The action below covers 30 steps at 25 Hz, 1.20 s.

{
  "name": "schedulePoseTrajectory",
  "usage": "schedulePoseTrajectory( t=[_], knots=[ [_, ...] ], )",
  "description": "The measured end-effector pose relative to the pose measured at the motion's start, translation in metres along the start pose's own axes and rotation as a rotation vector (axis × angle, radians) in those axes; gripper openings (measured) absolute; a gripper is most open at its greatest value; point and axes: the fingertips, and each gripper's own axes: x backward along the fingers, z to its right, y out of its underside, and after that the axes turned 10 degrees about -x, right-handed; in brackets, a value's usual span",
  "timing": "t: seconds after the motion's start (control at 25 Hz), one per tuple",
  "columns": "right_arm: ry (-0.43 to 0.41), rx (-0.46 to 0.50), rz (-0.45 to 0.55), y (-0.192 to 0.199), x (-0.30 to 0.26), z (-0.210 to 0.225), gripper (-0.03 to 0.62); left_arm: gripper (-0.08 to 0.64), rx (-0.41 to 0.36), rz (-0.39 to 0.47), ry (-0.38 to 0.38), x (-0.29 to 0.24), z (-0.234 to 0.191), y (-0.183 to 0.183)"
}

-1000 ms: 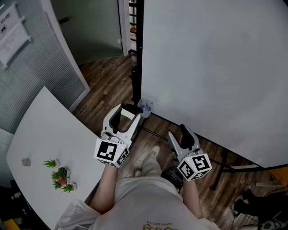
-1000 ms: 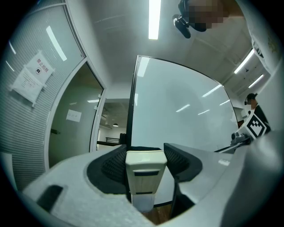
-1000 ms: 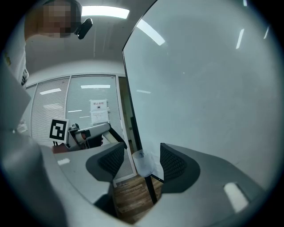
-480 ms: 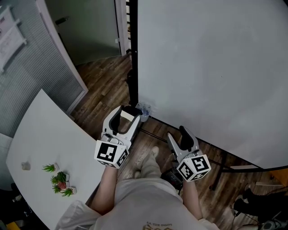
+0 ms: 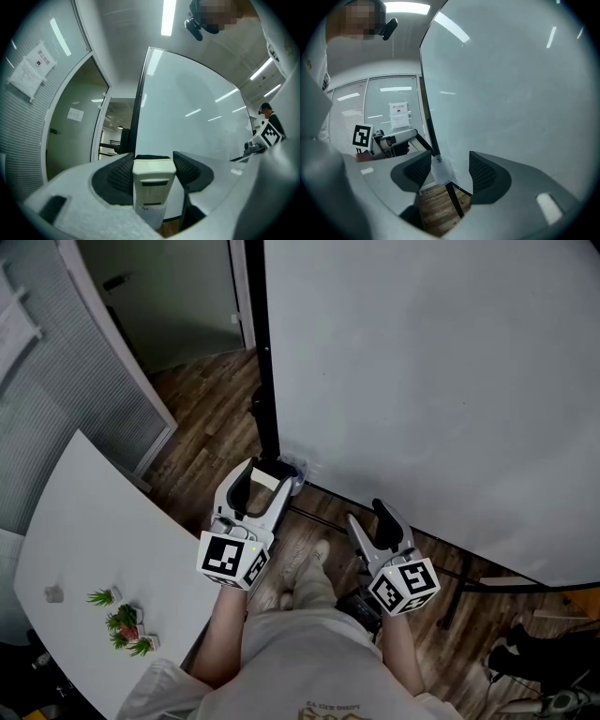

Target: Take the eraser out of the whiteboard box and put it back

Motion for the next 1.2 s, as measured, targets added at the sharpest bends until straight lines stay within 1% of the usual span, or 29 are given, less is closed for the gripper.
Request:
schedulePoseTrajectory(
  t=[0.6,0.88,1.0,1.2],
  knots=[
    [0.006,-0.017,-0.034,0.01,-0.007,0.016,0.256,0.259,0.004,-0.052,0.021,-0.015,0.007,0.021],
    [-0.005,-0.014,-0.037,0.009,-0.011,0.019,0.256,0.259,0.02,-0.078,0.016,-0.019,0.003,0.036],
    [0.0,-0.017,-0.039,0.008,-0.013,0.022,0.256,0.259,0.021,-0.09,0.024,-0.022,0.005,0.04],
    [-0.014,-0.012,-0.056,0.013,-0.02,0.02,0.256,0.259,0.036,-0.097,0.031,-0.023,0.004,0.05]
  ],
)
